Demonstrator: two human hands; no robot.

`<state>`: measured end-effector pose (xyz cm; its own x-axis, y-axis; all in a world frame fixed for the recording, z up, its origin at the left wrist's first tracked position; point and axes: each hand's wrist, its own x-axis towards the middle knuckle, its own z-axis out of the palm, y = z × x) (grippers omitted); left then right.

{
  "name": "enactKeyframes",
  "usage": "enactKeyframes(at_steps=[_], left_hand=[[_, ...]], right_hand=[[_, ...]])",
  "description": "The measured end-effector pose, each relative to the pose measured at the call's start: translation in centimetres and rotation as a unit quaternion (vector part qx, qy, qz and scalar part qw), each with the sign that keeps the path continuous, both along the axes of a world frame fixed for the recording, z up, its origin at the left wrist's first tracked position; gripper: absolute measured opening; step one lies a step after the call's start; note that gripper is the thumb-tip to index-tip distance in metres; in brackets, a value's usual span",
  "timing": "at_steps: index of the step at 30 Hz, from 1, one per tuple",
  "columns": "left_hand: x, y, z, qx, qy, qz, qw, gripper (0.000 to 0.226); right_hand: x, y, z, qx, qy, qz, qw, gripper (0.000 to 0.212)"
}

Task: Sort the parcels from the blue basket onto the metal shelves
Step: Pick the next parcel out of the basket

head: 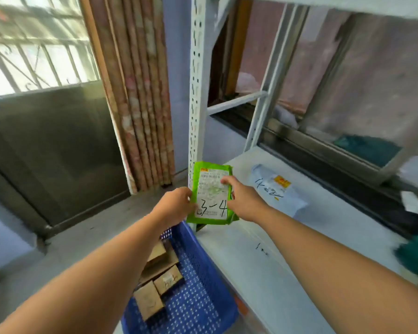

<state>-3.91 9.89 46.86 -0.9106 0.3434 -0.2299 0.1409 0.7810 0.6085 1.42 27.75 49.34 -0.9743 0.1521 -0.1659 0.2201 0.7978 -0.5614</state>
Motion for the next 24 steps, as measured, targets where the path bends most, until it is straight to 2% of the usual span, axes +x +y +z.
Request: enactKeyframes(at_steps=[5,7,16,24], left_hand=[[6.1,5.2,4.2,-0.009,0.039,-0.102,0.994,0.079],[9.2,7.6,5.1,-0.029,0.059,-0.151,0.986,0.089],[21.9,18.2,10.0,-0.096,0.164,-0.257,0.948,0.067],[26.9,20.3,17.5,-0.145,0.271,-0.330,0.893,0.065]], right_hand=[[6.7,4.9,3.9,-0.006,-0.007,-0.016,1.000,0.050],[9.9,7.1,4.9,-0.014,0.007,-0.043,0.999,0.046],[24.9,16.0,9.9,0.022,0.036,-0.138,0.989,0.044],[32.4,17.8,17.2,0.074,0.077,-0.165,0.981,0.038]])
